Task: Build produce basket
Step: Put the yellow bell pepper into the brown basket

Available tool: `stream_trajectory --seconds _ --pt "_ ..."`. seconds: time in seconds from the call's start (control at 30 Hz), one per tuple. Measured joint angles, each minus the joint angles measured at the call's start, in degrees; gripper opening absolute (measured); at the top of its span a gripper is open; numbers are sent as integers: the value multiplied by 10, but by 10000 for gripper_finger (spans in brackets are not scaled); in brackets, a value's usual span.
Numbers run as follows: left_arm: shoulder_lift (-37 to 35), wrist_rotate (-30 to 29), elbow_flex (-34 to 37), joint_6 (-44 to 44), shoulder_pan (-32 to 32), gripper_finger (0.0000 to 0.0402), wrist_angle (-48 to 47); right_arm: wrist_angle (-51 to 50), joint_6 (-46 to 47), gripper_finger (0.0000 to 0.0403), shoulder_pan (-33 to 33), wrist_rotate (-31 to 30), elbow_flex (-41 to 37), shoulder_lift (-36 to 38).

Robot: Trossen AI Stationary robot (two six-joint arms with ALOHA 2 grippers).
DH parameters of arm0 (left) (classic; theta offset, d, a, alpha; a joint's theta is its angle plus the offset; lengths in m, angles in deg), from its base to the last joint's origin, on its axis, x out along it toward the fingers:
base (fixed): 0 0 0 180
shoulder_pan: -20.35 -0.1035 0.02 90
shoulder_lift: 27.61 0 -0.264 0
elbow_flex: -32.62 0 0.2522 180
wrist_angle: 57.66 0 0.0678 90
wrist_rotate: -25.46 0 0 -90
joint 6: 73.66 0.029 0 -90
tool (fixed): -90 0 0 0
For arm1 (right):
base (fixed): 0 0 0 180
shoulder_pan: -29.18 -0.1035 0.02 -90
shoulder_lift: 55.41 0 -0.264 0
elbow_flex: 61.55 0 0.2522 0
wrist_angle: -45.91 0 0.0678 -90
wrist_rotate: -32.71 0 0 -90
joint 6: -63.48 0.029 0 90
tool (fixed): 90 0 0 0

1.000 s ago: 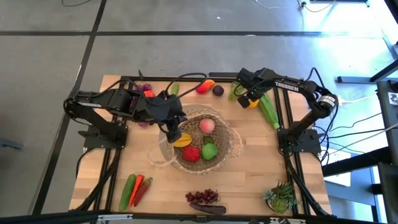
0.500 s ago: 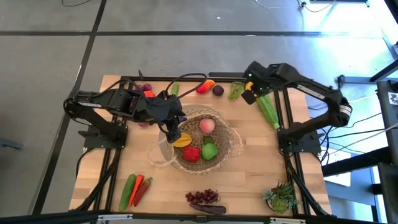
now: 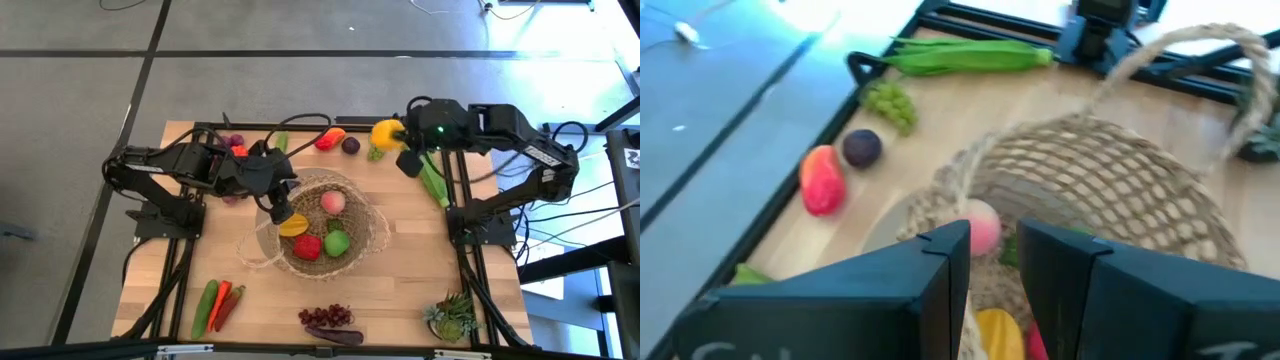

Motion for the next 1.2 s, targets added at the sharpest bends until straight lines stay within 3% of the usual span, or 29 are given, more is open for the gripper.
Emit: stream_trajectory --seconds 0.17,0.33,0.47,0.6,0.87,1.2 --pt "0 -4 0 1 -9 75 0 52 -31 7 -67 66 6 -3" --pt "7 -60 1 30 -9 75 -5 89 -34 6 -129 89 6 -20" --pt "6 -55 1 58 -9 75 -6 132 -33 6 -170 92 6 -43" --pt "6 -54 1 73 -9 75 -12 168 -33 6 -199 148 6 -73" --pt "6 -53 1 76 11 75 -38 173 -13 6 -210 164 6 -168" --pt "6 -53 1 75 42 75 -39 171 -9 6 -174 159 6 -289"
